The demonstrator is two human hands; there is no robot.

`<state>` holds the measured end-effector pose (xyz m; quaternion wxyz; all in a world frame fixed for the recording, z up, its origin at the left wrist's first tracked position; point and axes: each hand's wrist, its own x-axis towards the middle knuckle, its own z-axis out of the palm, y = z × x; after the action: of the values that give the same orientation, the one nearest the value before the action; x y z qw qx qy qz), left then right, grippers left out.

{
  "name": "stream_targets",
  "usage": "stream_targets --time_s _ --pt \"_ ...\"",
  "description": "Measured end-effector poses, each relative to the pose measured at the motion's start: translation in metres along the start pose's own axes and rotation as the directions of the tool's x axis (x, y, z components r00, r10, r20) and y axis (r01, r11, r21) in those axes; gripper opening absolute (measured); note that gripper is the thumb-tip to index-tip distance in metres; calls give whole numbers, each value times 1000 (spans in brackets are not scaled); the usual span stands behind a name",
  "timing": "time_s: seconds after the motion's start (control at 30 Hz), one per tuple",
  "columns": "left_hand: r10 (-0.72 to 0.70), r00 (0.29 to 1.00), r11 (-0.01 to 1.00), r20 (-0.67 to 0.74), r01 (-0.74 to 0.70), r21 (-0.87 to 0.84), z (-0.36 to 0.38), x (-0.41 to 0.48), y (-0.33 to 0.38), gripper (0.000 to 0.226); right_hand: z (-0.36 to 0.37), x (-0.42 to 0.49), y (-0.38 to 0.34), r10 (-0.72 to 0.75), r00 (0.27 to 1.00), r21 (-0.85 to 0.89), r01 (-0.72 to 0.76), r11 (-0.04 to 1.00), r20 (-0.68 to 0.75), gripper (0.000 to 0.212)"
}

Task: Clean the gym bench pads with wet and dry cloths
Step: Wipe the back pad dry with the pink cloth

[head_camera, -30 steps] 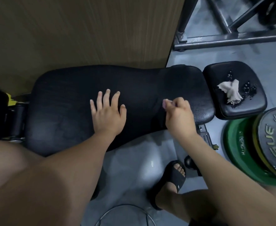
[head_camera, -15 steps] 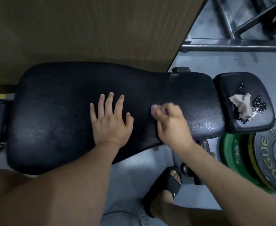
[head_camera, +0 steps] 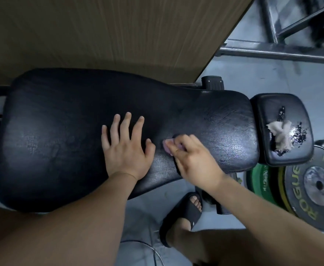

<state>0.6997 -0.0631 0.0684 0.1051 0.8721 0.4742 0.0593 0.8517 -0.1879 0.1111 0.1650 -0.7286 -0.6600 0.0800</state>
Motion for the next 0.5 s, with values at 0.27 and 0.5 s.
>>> stream_targets --time_s 0.27,0.5 --pt "-11 1000 1000 12 11 12 -3 3 3 64 2 67 50 284 926 -89 -314 945 -250 21" --pt "-11 1000 1000 21 11 10 -5 5 3 64 -2 64 60 -64 997 -36 63 997 -50 24"
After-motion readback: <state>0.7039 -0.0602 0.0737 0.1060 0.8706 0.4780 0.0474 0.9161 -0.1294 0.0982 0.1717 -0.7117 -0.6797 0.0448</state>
